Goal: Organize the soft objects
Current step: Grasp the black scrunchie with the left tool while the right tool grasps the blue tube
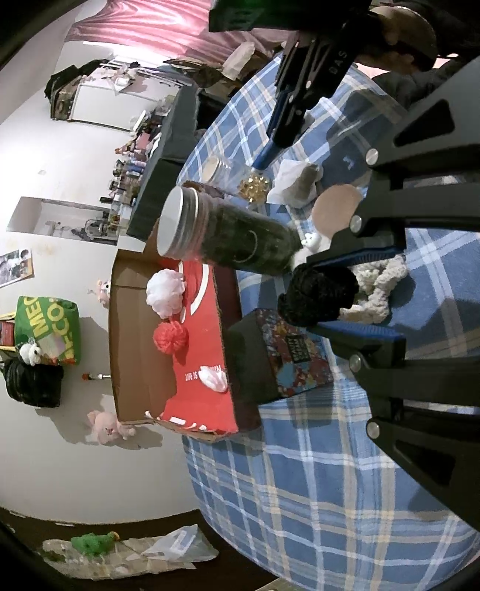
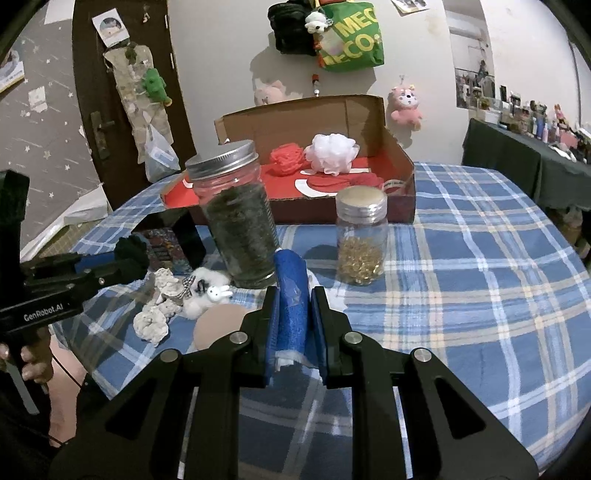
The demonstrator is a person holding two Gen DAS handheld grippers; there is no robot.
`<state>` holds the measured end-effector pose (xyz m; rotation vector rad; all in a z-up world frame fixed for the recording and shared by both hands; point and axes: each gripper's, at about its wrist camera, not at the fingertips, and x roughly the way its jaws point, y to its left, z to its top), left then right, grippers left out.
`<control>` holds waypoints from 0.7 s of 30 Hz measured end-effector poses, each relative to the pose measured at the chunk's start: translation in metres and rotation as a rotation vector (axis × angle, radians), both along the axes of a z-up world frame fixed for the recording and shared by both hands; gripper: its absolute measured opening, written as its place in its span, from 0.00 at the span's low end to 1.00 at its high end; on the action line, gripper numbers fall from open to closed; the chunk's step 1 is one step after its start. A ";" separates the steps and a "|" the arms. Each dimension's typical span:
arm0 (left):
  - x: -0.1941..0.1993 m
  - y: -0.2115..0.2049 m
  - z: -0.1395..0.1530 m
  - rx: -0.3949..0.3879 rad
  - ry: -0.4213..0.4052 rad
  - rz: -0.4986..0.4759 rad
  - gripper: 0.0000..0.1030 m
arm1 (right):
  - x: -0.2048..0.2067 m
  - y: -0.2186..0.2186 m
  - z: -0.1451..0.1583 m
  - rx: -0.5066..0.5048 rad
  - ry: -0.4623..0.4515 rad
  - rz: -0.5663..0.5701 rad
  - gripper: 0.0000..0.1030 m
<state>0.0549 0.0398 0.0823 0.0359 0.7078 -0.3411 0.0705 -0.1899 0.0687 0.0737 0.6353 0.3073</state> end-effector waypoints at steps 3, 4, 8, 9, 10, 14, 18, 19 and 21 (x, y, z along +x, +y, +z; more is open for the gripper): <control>0.006 -0.004 0.006 0.020 0.009 -0.015 0.28 | 0.003 0.004 0.005 -0.041 -0.003 0.003 0.16; 0.009 -0.006 0.008 0.024 0.013 -0.028 0.28 | 0.006 0.006 0.007 -0.056 -0.002 0.003 0.16; 0.024 -0.010 0.015 0.027 0.057 -0.065 0.28 | 0.015 0.009 0.013 -0.090 0.012 0.003 0.16; 0.027 -0.011 0.016 0.032 0.063 -0.071 0.28 | 0.018 0.010 0.014 -0.103 0.020 0.007 0.16; 0.030 -0.013 0.017 0.040 0.070 -0.078 0.28 | 0.019 0.011 0.015 -0.116 0.015 0.006 0.16; 0.042 -0.019 0.021 0.062 0.109 -0.119 0.28 | 0.020 0.019 0.021 -0.205 -0.014 0.001 0.16; 0.052 -0.023 0.024 0.082 0.138 -0.150 0.28 | 0.020 0.025 0.026 -0.249 -0.027 0.014 0.16; 0.054 -0.023 0.024 0.080 0.147 -0.156 0.28 | 0.022 0.026 0.027 -0.253 -0.028 0.016 0.16; 0.058 -0.023 0.026 0.085 0.152 -0.162 0.28 | 0.025 0.026 0.029 -0.247 -0.023 0.018 0.16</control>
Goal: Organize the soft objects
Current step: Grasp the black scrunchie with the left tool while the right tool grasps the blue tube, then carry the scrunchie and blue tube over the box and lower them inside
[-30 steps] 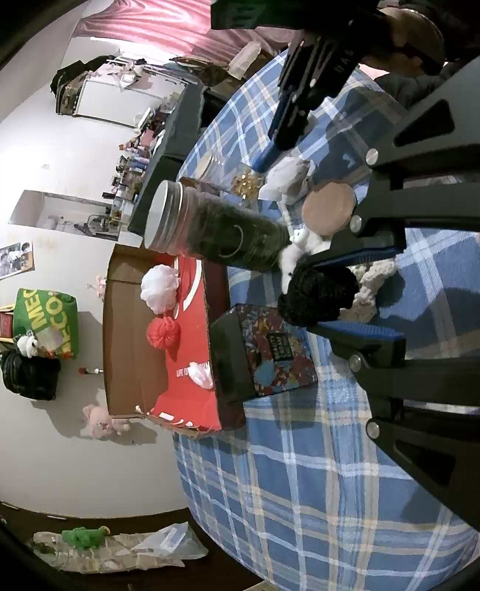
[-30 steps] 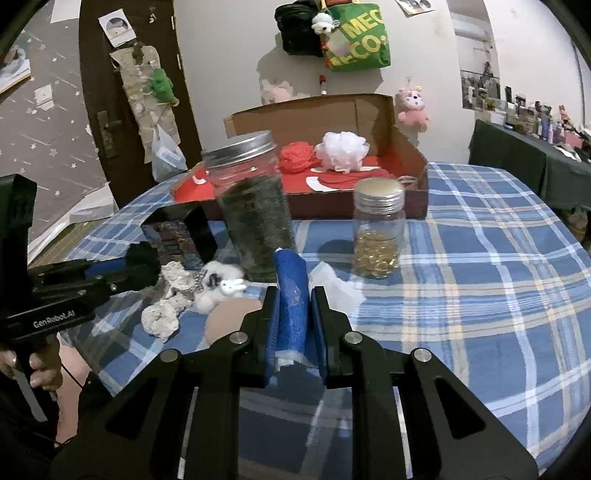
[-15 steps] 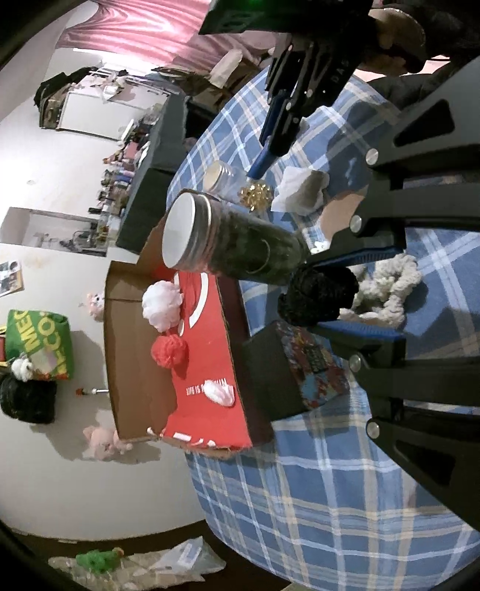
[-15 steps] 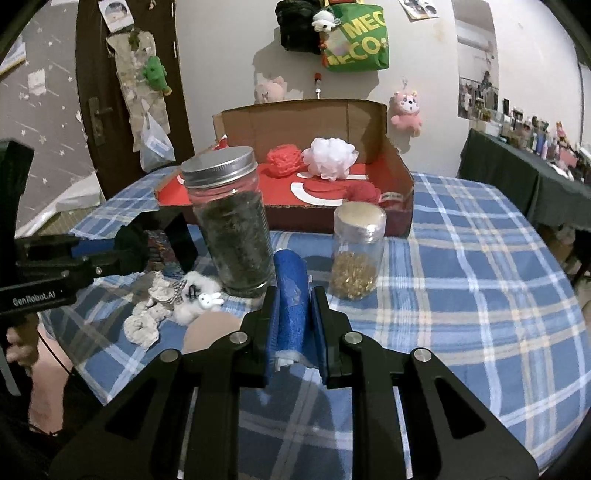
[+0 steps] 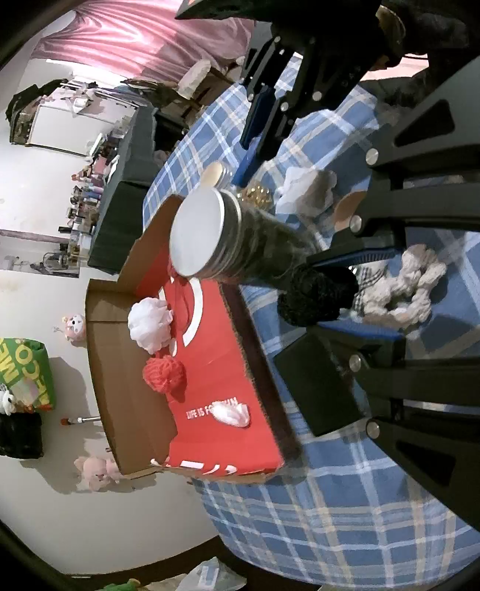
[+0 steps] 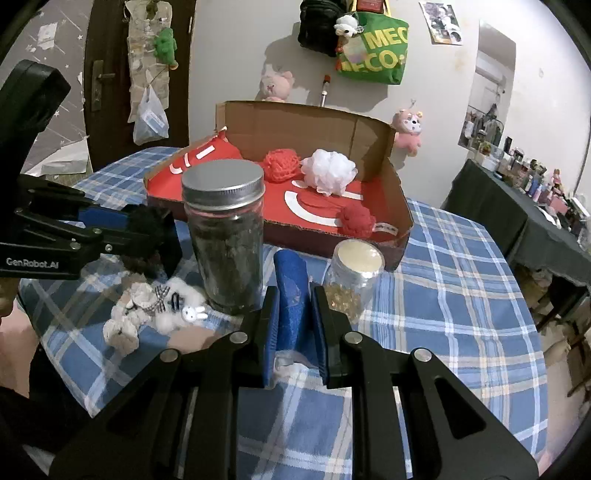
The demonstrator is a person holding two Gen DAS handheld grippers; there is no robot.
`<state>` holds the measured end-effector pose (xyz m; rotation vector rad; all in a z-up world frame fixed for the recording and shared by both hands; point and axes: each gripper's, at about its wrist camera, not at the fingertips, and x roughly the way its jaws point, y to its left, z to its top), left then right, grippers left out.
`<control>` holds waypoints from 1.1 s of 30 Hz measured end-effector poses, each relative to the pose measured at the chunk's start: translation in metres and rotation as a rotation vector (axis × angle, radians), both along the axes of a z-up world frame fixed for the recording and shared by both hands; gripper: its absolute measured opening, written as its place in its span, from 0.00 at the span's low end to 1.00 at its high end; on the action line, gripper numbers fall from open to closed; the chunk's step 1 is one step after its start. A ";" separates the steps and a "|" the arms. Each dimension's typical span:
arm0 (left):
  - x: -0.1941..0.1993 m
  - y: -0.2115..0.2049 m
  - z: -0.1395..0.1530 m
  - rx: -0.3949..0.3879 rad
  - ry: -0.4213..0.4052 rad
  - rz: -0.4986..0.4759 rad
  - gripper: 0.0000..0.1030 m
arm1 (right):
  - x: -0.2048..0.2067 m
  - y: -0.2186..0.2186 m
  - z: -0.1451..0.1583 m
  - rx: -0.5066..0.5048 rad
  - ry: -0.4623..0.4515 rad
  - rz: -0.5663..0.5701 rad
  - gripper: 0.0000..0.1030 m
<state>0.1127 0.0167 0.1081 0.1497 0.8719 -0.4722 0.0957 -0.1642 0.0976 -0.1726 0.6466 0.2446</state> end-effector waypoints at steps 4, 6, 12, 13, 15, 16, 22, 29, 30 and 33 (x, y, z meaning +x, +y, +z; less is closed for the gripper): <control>0.009 -0.001 0.003 0.015 0.002 -0.003 0.28 | 0.008 -0.001 0.004 0.006 0.006 0.001 0.16; 0.014 -0.001 0.005 0.017 0.010 -0.008 0.28 | 0.011 0.000 0.007 -0.005 0.003 0.000 0.16; 0.026 0.002 0.009 0.035 0.022 -0.011 0.28 | 0.017 0.000 0.015 -0.036 -0.002 0.007 0.16; 0.028 0.003 0.010 0.038 0.021 -0.009 0.28 | 0.018 -0.001 0.016 -0.042 -0.004 0.006 0.16; 0.031 0.005 0.012 0.045 0.021 -0.008 0.28 | 0.021 -0.001 0.017 -0.053 -0.005 0.005 0.16; 0.032 0.006 0.012 0.048 0.019 -0.007 0.28 | 0.023 -0.003 0.018 -0.056 -0.004 0.004 0.16; 0.041 0.011 0.014 0.076 0.016 -0.005 0.28 | 0.034 -0.009 0.022 -0.063 0.000 -0.002 0.16; 0.055 0.009 0.011 0.086 0.033 -0.030 0.28 | 0.055 -0.013 0.026 -0.020 0.024 0.017 0.16; 0.058 0.008 0.010 0.085 0.037 -0.035 0.29 | 0.057 -0.014 0.027 -0.013 0.028 0.021 0.16; 0.066 0.006 0.010 0.077 0.050 -0.052 0.29 | 0.070 -0.017 0.030 0.032 0.054 0.045 0.16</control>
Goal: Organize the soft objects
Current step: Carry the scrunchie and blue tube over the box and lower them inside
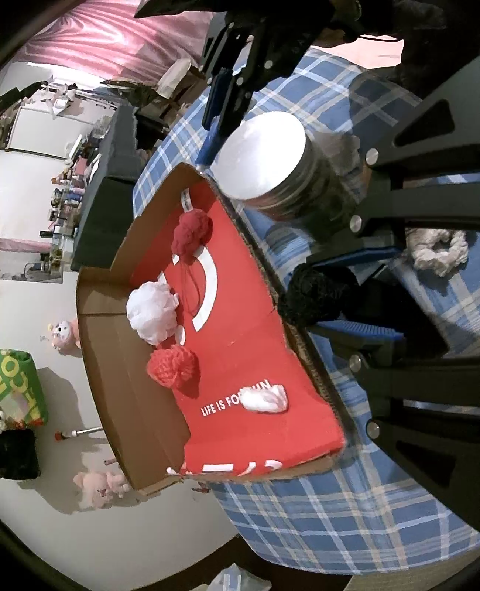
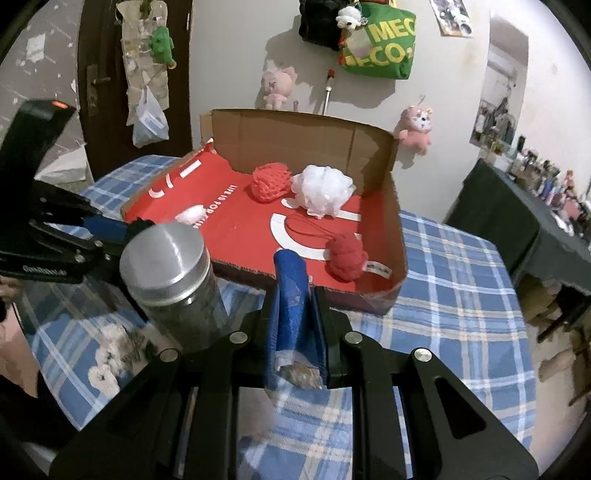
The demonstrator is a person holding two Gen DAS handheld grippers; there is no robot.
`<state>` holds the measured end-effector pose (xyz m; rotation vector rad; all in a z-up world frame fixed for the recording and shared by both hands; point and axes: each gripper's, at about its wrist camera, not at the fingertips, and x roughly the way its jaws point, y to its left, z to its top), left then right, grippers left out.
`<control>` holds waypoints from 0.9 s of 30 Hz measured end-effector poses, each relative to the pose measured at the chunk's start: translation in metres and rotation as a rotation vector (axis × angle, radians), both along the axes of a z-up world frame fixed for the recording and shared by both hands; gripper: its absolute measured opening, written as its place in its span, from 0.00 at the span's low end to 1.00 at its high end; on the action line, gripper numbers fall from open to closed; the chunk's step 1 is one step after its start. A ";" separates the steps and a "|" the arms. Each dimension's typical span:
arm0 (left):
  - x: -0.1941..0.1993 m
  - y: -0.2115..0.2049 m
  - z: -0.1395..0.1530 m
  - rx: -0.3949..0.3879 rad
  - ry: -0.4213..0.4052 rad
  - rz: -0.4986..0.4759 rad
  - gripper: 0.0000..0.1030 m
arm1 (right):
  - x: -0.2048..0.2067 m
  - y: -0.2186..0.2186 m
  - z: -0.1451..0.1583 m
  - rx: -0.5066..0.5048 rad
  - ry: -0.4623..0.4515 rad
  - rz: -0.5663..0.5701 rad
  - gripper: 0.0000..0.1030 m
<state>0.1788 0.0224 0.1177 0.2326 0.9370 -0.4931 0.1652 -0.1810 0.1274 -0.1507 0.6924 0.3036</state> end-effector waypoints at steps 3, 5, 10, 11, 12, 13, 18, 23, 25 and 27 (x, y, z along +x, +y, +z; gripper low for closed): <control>0.011 -0.001 -0.001 -0.005 0.011 -0.012 0.29 | 0.011 -0.002 0.002 0.044 0.028 0.020 0.16; 0.020 -0.001 -0.002 -0.016 0.028 -0.026 0.29 | 0.021 -0.005 0.002 0.078 0.054 0.039 0.16; 0.039 -0.004 -0.004 -0.028 0.056 -0.058 0.29 | 0.049 -0.008 0.003 0.169 0.132 0.099 0.16; 0.043 -0.005 -0.004 -0.032 0.061 -0.066 0.29 | 0.057 -0.007 0.002 0.184 0.152 0.113 0.16; 0.047 -0.006 -0.005 -0.036 0.068 -0.074 0.28 | 0.064 -0.006 0.001 0.202 0.177 0.134 0.16; 0.051 -0.007 -0.005 -0.039 0.076 -0.083 0.29 | 0.070 -0.005 0.000 0.218 0.195 0.147 0.16; 0.070 -0.012 -0.007 -0.056 0.099 -0.119 0.29 | 0.100 -0.002 -0.004 0.239 0.268 0.194 0.16; 0.094 -0.017 -0.013 -0.046 0.132 -0.126 0.29 | 0.140 0.006 -0.015 0.163 0.356 0.228 0.16; 0.105 -0.020 -0.016 -0.039 0.148 -0.127 0.29 | 0.157 0.011 -0.024 0.110 0.401 0.229 0.16; 0.116 -0.025 -0.021 -0.025 0.165 -0.135 0.29 | 0.170 0.014 -0.032 0.089 0.444 0.242 0.16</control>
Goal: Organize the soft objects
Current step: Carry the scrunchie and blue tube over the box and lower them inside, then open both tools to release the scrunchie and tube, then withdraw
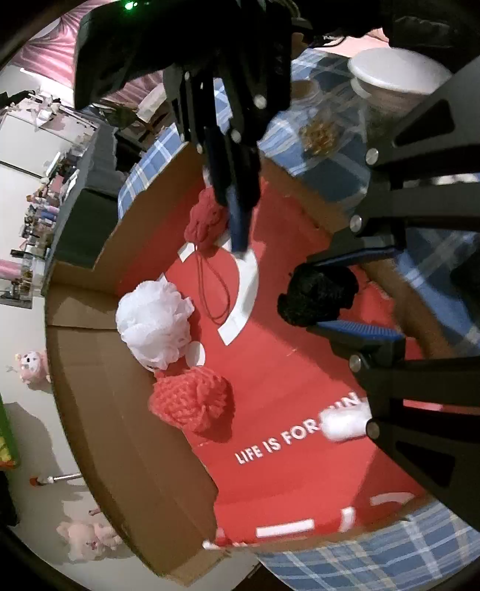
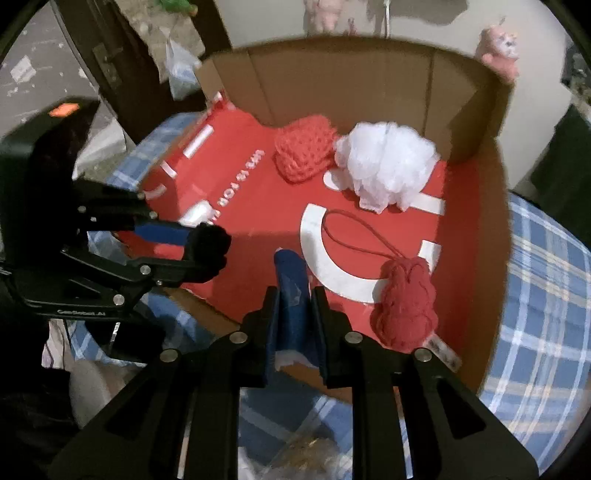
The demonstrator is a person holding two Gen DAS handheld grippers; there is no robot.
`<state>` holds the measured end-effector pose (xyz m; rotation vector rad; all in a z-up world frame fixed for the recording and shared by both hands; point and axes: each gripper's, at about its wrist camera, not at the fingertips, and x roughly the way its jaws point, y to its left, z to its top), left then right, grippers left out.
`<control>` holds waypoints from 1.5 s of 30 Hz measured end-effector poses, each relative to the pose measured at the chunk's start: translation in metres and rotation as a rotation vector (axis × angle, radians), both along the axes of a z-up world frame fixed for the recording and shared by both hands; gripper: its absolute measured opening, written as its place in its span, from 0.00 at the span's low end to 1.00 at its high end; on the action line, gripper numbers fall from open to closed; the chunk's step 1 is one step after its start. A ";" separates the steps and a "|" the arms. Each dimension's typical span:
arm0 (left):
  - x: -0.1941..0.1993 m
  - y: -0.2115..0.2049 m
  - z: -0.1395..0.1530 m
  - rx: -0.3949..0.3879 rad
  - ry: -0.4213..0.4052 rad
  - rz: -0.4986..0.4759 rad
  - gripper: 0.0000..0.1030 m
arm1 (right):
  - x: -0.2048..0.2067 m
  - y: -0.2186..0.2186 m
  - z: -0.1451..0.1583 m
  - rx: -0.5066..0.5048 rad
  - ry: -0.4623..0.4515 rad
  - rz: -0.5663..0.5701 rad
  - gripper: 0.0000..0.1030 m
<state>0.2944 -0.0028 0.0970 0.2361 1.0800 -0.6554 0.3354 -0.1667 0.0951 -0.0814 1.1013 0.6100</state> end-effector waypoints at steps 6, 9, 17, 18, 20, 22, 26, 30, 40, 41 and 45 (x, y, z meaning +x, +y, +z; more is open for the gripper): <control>0.027 -0.012 -0.020 0.033 0.061 -0.007 0.29 | 0.021 0.011 -0.021 -0.064 0.066 0.040 0.16; 0.035 -0.015 -0.031 0.046 0.092 -0.007 0.29 | 0.023 0.014 -0.027 -0.094 0.064 0.045 0.17; 0.040 -0.014 -0.037 0.055 0.104 0.005 0.32 | 0.021 0.019 -0.030 -0.118 0.073 0.061 0.17; 0.040 -0.014 -0.036 0.055 0.103 0.004 0.34 | 0.022 0.020 -0.031 -0.120 0.078 0.063 0.17; 0.039 -0.014 -0.036 0.055 0.106 0.001 0.36 | 0.020 0.022 -0.032 -0.131 0.083 0.069 0.17; 0.039 -0.014 -0.037 0.055 0.108 -0.003 0.42 | 0.020 0.024 -0.034 -0.146 0.086 0.078 0.17; 0.039 -0.019 -0.038 0.069 0.102 0.002 0.49 | 0.020 0.023 -0.036 -0.159 0.088 0.074 0.18; 0.038 -0.018 -0.037 0.062 0.097 0.004 0.53 | 0.021 0.021 -0.035 -0.142 0.092 0.077 0.18; 0.032 -0.014 -0.029 0.053 0.076 0.000 0.53 | 0.017 0.021 -0.027 -0.146 0.054 0.064 0.35; 0.031 -0.014 -0.028 0.051 0.073 0.002 0.53 | 0.017 0.019 -0.023 -0.133 0.051 0.057 0.56; 0.026 -0.013 -0.022 0.043 0.058 0.010 0.56 | 0.011 0.015 -0.007 -0.142 -0.005 0.038 0.63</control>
